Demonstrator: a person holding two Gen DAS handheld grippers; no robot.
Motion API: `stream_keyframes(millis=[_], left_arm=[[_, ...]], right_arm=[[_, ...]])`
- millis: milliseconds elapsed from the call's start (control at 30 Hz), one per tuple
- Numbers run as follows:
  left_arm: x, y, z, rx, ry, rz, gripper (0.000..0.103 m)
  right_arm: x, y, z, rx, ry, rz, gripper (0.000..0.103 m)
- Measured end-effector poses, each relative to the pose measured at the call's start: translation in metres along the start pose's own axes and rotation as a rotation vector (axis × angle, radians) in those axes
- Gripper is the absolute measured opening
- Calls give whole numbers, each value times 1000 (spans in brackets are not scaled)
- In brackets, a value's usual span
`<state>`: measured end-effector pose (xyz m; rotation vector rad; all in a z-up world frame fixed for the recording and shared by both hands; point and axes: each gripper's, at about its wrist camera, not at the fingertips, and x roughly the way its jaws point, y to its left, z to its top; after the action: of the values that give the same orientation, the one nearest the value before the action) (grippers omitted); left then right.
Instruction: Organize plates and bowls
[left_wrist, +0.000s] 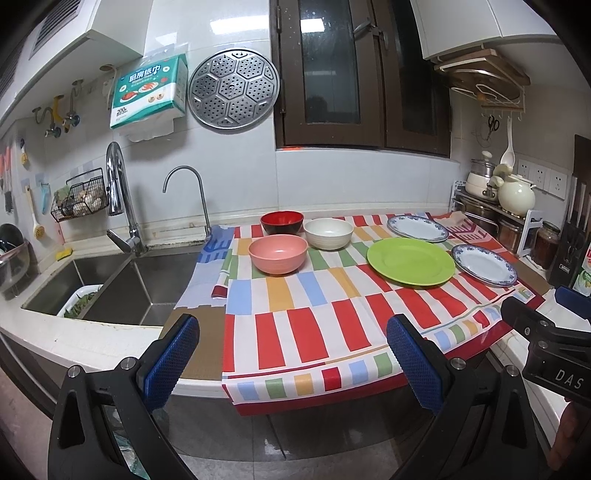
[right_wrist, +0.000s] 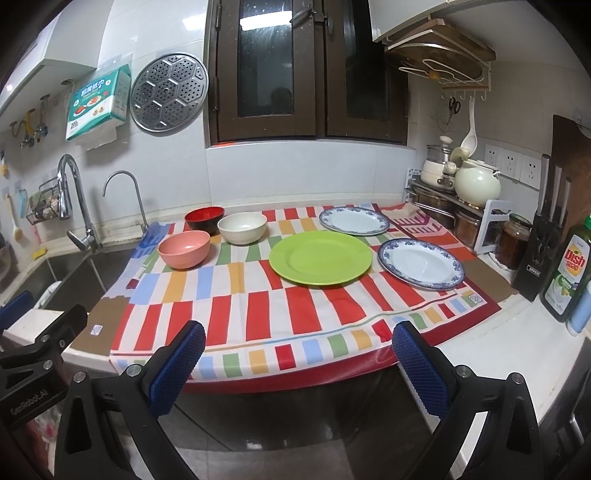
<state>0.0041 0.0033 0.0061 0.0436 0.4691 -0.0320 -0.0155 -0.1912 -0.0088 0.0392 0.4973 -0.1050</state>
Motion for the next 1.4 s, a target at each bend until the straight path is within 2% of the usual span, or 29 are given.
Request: stream_keyframes(millis=[1400], left_arm=[[1, 1, 0, 5, -5, 0, 103]], right_arm=[[-1, -4, 2, 0, -6, -4, 102]])
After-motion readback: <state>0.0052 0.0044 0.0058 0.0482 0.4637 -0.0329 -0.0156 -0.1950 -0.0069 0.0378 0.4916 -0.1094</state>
